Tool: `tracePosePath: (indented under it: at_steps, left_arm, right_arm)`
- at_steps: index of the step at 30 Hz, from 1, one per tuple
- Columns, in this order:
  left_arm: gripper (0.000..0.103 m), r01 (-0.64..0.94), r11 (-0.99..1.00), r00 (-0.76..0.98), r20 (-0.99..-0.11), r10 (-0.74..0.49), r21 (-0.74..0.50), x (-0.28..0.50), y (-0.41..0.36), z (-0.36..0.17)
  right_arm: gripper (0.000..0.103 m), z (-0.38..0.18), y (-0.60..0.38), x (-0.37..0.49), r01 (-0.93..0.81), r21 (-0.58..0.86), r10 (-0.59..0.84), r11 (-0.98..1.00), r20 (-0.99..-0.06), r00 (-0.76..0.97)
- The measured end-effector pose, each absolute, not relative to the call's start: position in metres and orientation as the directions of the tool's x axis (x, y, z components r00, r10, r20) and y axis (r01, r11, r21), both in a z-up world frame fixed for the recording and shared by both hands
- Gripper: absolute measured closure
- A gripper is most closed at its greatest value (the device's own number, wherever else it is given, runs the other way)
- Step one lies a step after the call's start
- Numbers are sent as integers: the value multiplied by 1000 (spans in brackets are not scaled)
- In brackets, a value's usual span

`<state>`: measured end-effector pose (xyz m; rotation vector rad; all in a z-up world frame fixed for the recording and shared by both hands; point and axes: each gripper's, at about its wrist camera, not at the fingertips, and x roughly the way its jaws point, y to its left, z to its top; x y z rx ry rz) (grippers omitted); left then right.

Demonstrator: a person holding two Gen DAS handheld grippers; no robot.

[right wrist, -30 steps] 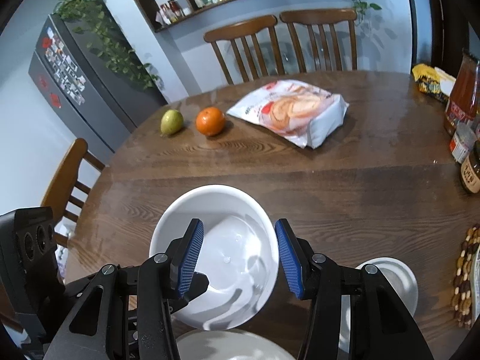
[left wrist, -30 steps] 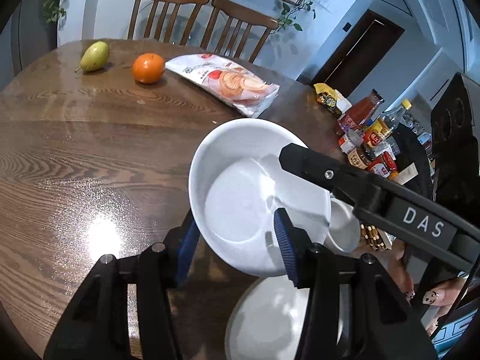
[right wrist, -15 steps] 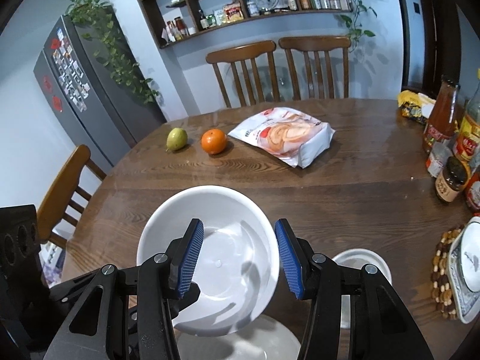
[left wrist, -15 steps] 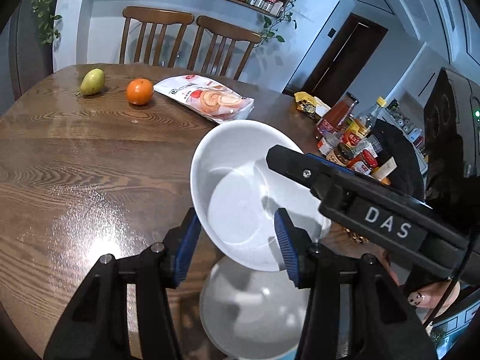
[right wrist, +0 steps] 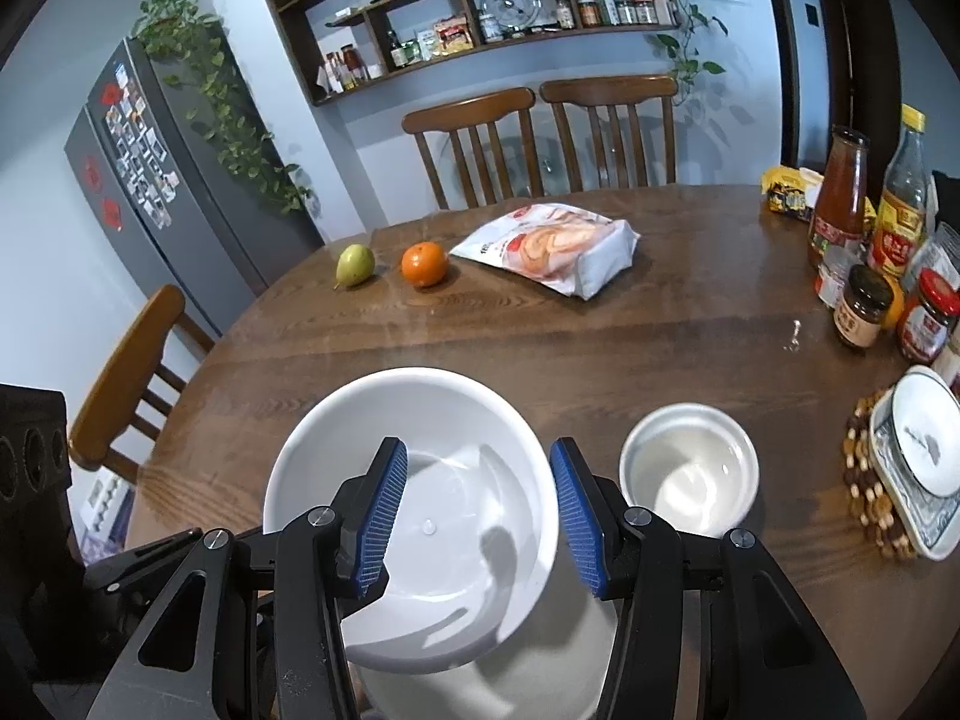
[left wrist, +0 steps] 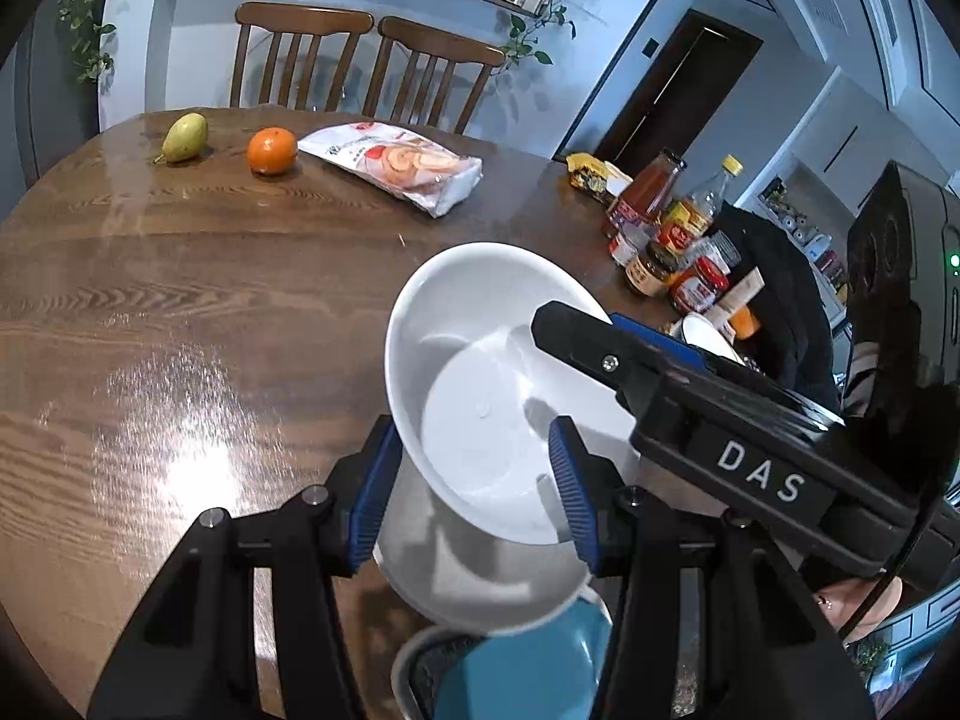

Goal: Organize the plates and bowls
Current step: 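Lift the smaller white bowl and carry it over the large white bowl, then lower the smaller white bowl into the large white bowl with both grippers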

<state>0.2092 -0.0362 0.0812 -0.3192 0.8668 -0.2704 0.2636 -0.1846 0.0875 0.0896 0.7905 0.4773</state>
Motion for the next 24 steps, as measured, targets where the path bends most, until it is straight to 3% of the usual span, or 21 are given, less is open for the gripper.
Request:
tracePosePath:
  at_steps: [24]
  left_arm:
    - [54,102,923,517,-773,-368,-371,193,-54,46]
  right_arm:
    - [50,41,-201,242,-312,263,397,913,-750,529]
